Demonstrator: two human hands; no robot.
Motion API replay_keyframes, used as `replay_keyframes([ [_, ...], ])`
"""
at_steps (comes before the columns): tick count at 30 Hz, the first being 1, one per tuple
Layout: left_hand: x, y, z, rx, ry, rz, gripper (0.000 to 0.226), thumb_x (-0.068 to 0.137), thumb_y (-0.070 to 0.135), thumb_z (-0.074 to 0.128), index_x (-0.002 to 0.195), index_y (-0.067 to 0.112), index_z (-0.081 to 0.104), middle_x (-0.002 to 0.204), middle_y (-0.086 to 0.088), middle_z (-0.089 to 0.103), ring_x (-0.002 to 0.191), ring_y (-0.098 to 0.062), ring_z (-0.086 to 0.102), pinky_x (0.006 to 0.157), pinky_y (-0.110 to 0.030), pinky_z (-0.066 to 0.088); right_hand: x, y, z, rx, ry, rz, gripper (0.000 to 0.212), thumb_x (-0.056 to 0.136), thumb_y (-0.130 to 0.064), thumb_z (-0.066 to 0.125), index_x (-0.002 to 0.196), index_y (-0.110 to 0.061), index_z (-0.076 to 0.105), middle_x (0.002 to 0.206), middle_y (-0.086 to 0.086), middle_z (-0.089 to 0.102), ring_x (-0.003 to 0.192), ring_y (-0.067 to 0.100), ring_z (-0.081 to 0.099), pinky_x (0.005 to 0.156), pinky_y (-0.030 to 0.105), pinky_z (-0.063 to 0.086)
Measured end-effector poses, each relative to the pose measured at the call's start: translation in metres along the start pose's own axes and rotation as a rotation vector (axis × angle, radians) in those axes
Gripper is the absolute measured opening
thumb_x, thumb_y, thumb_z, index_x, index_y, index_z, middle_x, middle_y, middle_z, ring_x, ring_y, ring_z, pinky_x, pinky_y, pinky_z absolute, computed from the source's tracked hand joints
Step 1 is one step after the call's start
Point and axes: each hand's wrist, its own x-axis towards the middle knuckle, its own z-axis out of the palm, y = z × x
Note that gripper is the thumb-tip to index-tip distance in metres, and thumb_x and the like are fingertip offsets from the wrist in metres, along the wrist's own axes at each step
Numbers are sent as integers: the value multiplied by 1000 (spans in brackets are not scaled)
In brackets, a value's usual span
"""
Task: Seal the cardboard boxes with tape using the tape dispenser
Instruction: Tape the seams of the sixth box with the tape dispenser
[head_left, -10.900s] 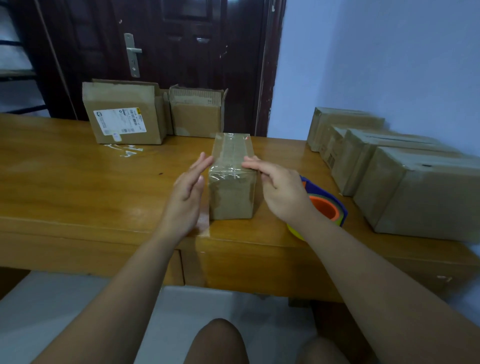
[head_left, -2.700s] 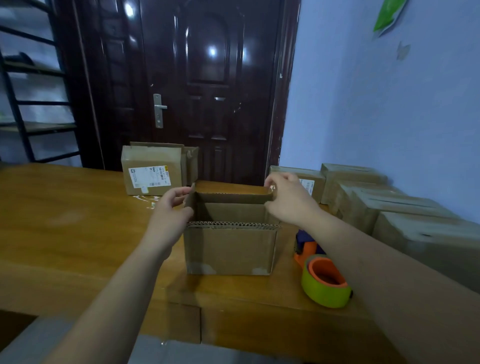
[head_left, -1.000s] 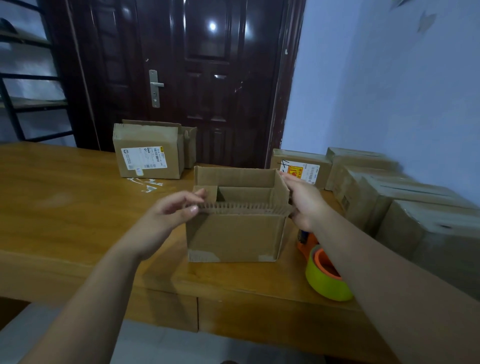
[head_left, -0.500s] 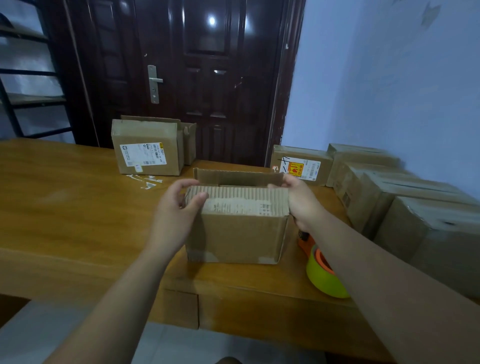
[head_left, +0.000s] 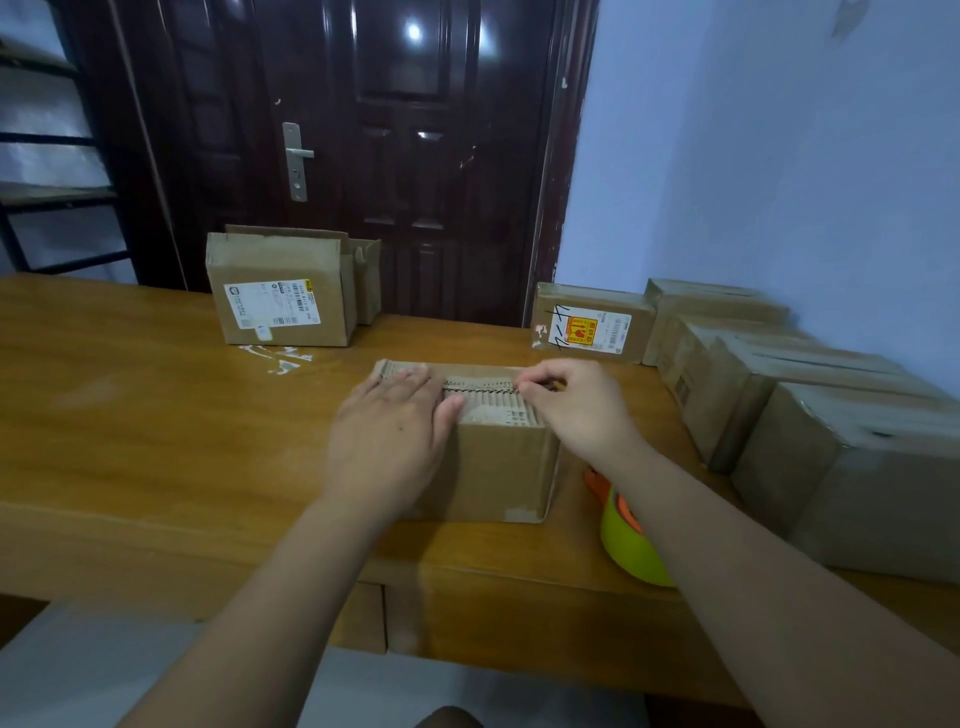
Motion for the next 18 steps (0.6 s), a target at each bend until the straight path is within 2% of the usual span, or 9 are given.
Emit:
replay_keyframes([
  [3,-3,-4,1,77,-12,29,89,83,67,-13,144,25,37,148,4,40,137,-12,34,113,-31,22,-1,5,-15,14,-20,4,23,96,-11,52,110,-22,67,113,-8,65,100,9,63,70,11,47],
  [6,-4,-3,1,122,-53,33,89,82,72,-7,144,25,37,148,3,40,136,-14,36,112,-33,24,-5,23,-40,-149,11,75,48,87,7,46,126,-20,57,122,0,61,104,13,59,74,16,45],
  [9,-5,-3,1,144,-52,18,82,84,69,2,142,25,41,145,3,43,134,-14,39,111,-34,26,-13,36,-63,-336,-272,309,69,86,-1,52,147,-24,31,95,1,54,74,10,54,58,21,43],
  [10,-5,-3,0,148,-33,15,82,85,70,2,140,24,44,143,2,46,132,-15,42,110,-34,28,-16,38,-68,-381,-386,389,74,86,-4,54,150,-24,22,97,2,53,70,10,53,54,22,42],
  [12,-5,-2,0,144,-29,9,83,84,70,1,139,24,46,142,2,48,131,-15,44,110,-34,28,-23,44,-75,-439,-532,495,82,86,-8,58,153,-24,12,127,10,49,79,13,55,59,23,45],
  [13,-5,-2,0,141,-43,5,84,83,69,1,140,25,44,143,3,46,132,-15,42,111,-34,26,-26,47,-75,-455,-555,532,82,87,-10,60,152,-24,13,137,12,43,89,16,56,63,25,48],
  [14,-5,-1,0,138,-53,7,84,81,68,0,141,25,42,145,3,44,133,-15,40,112,-34,25,-30,49,-76,-484,-554,556,77,88,-13,61,151,-24,19,138,12,42,97,20,55,64,28,51],
  [16,-5,0,-1,139,-58,10,85,80,68,0,142,26,40,146,3,42,134,-15,39,113,-34,23,-36,57,-75,-548,-500,560,54,90,-17,60,140,-19,39,124,10,51,98,24,59,64,32,57],
  [18,-5,-1,-1,129,-45,10,86,80,68,1,141,24,42,145,2,45,133,-16,41,112,-35,25,-39,69,-75,-490,-430,567,34,92,-17,59,124,-15,51,111,10,57,96,26,61,66,34,59],
])
